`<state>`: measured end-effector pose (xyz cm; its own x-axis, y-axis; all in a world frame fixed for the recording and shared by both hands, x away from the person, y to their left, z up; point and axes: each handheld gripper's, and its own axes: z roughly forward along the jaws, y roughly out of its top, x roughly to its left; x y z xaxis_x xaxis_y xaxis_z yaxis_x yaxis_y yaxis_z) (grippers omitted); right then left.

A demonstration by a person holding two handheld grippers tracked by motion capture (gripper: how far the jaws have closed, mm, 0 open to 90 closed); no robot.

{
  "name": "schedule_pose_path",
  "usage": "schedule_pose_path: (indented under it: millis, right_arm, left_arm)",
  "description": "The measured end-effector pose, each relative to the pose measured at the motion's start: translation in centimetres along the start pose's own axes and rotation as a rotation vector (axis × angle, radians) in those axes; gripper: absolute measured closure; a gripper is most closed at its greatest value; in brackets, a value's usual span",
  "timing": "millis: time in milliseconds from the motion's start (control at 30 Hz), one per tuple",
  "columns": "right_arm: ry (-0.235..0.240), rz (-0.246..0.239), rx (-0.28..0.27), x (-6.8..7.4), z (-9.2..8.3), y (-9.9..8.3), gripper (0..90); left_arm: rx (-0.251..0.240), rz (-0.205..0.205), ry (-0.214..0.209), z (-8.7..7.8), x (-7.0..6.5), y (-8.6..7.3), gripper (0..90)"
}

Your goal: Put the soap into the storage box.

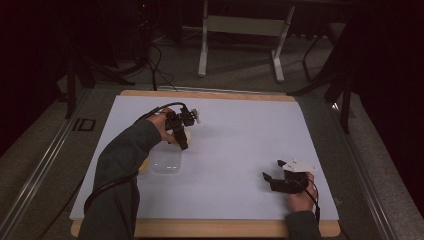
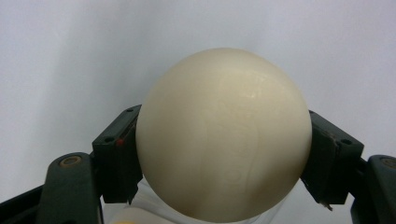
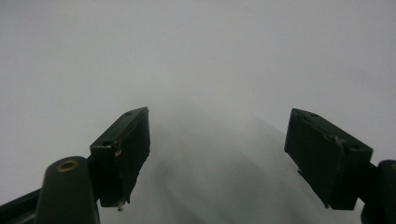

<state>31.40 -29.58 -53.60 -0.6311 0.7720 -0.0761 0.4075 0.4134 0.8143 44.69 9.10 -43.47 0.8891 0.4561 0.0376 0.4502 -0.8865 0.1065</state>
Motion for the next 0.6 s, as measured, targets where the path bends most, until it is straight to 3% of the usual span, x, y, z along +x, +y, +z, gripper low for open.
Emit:
schedule_pose_path:
  millis: [600]
  right_arm:
    - [-0.003,-0.003,-0.006,0.1,-0.1,0.0,22.0]
  left_arm:
    - [0.006,-0.006,0.014,-0.7,0.0,-1.7,25.7]
